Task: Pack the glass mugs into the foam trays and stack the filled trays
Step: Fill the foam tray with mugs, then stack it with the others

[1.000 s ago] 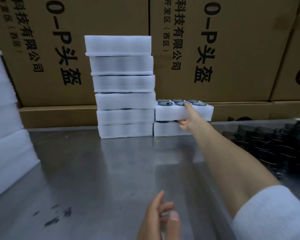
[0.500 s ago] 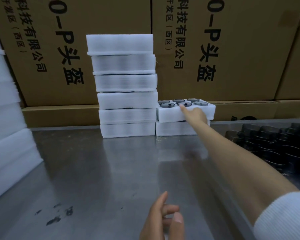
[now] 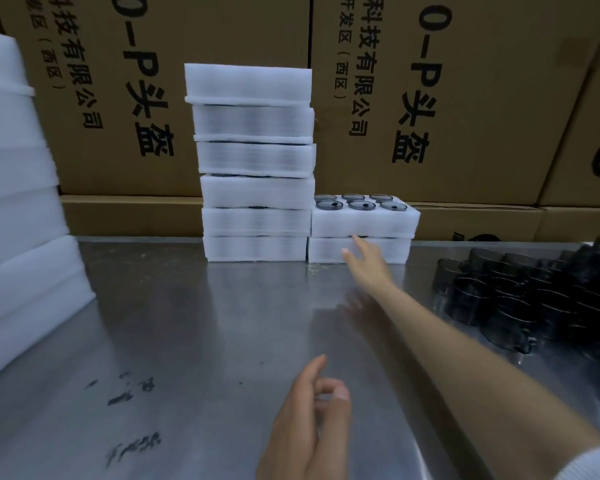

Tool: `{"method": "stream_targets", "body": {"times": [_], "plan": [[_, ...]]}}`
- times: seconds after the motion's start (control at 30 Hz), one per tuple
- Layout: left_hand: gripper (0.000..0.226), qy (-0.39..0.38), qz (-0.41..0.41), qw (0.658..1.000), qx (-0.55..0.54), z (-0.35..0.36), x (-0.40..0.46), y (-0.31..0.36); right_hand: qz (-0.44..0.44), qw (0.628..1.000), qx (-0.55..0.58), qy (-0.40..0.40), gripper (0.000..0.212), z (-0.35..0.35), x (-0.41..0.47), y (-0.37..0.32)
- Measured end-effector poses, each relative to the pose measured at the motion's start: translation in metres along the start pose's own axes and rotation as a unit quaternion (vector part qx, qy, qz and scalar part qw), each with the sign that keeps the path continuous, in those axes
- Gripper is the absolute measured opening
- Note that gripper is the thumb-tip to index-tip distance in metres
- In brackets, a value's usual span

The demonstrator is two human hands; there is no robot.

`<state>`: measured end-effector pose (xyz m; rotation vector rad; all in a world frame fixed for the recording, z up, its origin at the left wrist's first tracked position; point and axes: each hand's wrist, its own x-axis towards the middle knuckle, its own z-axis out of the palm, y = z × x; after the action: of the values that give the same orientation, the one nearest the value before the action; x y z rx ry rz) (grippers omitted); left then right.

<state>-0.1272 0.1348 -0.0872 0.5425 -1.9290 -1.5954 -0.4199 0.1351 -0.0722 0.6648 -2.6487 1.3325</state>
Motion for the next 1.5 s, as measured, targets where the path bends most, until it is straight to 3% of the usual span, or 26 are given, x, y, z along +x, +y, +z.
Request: {"method": "stream_targets", "body": {"times": [0.1,0.23,0.37,0.53,0.7,0.77,0.8,0.93,1.03,1.1,1.17,1.27,1.5], "plan": [[0.016,-0.009,-0.017,1.0,0.007,-0.005,-0.004,0.0,0.014,1.0,-0.006,0.025,0.047,0.005,-0.048,-0.002],[0.023,-0.04,-0.015,0.999,0.02,-0.008,-0.002,-0.004,0.024,1.0,-0.01,0.003,0.045,-0.008,-0.112,-0.012],[0.03,-0.022,0.005,0.999,0.036,-0.005,0.0,-0.009,0.022,1.0,-0.005,0.012,0.04,-0.028,-0.179,-0.02],[0.025,-0.014,0.025,0.998,0.059,-0.011,-0.009,-0.002,0.012,1.0,0.004,0.005,0.032,-0.039,-0.246,-0.033],[0.031,-0.098,0.085,0.976,0.173,-0.047,-0.028,0.006,-0.008,0.999,0.033,-0.004,0.015,-0.045,-0.298,-0.039],[0.041,-0.087,0.169,0.933,0.304,-0.083,-0.015,0.02,-0.011,0.999,0.048,-0.008,0.013,-0.047,-0.312,-0.039],[0.045,-0.06,0.219,0.895,0.384,-0.106,-0.004,0.035,-0.009,0.999,0.047,-0.008,0.013,-0.047,-0.316,-0.039],[0.055,0.15,0.341,0.727,0.577,-0.199,0.052,0.127,-0.005,0.999,0.047,-0.006,0.013,-0.049,-0.316,-0.039],[0.073,0.275,0.288,0.664,0.633,-0.265,0.082,0.184,-0.005,0.998,0.058,-0.002,0.012,-0.047,-0.316,-0.04],[0.083,0.305,0.2,0.637,0.679,-0.297,0.092,0.205,-0.007,0.998,0.066,-0.001,0.015,-0.047,-0.316,-0.041],[0.084,0.295,0.127,0.656,0.683,-0.314,0.096,0.212,-0.011,0.998,0.062,-0.001,0.017,-0.048,-0.317,-0.042],[0.074,0.264,0.082,0.718,0.639,-0.318,0.095,0.208,-0.016,0.998,0.057,-0.004,0.017,-0.049,-0.317,-0.042],[0.045,0.305,0.11,0.714,0.62,-0.315,0.095,0.207,-0.019,0.998,0.054,-0.001,0.017,-0.052,-0.319,-0.044]]}}
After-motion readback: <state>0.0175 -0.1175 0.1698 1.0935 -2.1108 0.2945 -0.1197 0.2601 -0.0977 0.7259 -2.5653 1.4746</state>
